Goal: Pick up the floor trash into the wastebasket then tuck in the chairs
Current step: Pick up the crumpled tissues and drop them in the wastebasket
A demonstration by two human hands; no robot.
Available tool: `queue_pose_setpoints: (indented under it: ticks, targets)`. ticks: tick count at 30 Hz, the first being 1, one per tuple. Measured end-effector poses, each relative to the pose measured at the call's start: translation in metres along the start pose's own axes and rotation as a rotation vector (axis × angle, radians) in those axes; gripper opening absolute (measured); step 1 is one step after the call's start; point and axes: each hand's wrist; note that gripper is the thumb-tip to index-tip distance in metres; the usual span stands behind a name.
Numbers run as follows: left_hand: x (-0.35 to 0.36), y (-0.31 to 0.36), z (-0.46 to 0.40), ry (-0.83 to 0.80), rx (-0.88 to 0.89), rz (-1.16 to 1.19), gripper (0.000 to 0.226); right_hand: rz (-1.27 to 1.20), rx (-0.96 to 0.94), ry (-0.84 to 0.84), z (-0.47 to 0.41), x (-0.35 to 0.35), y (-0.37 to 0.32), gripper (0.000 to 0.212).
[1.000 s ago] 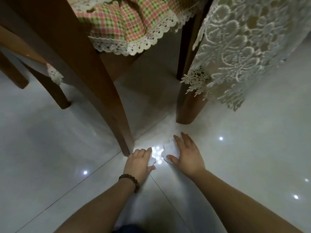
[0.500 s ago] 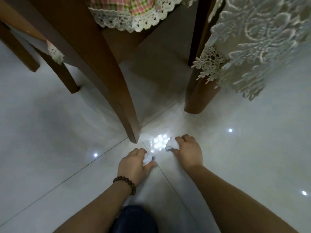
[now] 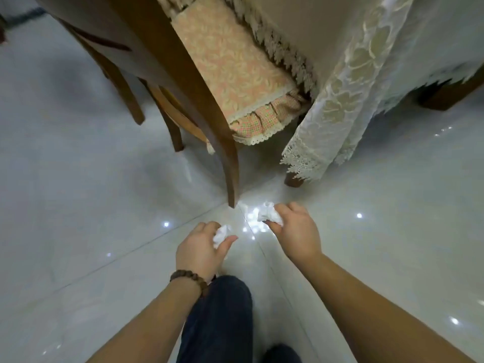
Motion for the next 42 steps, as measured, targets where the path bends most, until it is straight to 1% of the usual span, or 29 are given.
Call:
queue_pose_setpoints:
  ticks: [4,9,13,17,22,27,35,39,42]
  targets:
    - [-0.097,0.034,0.049,0.099,-0.072,0.032,0.037,-0.05,-0.028,-0.014,0.033,-0.084,-0.077,0.027]
    - [-0.199,0.077,0.108,0.226,-0.157,0.131,0.032,-0.019,-0.106,-0.057,0.07,-0.169,-0.164,0.025]
    - [-0.26,0.086,0.15,0.284,-0.207,0.183,0.034,0.019,-0.17,-0.081,0.09,-0.21,-0.228,0.026]
    - [-0.311,0.067,0.184,0.335,-0.29,0.223,0.032,0.041,-0.265,-0.117,0.103,-0.222,-0.285,0.027]
    - [-0.37,0.014,0.204,0.41,-0.389,0.244,0.033,0.062,-0.383,-0.194,0.105,-0.203,-0.368,0.03]
    - [-0.435,-0.072,0.194,0.499,-0.478,0.26,0.032,0.072,-0.49,-0.197,0.08,-0.164,-0.462,0.03]
    - [-0.554,-0.231,0.127,0.558,-0.501,0.262,0.033,0.15,-0.533,-0.177,-0.002,-0.093,-0.633,0.035]
    - [-0.622,-0.292,0.082,0.598,-0.49,0.269,0.033,0.173,-0.529,-0.144,-0.047,-0.069,-0.706,0.034]
    - [-0.661,-0.326,0.042,0.609,-0.468,0.265,0.033,0.2,-0.54,-0.117,-0.086,-0.054,-0.747,0.033]
Point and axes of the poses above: each hand's wrist, its own z-axis away from the middle knuckle, its own x-axis out of the palm, y = z × x
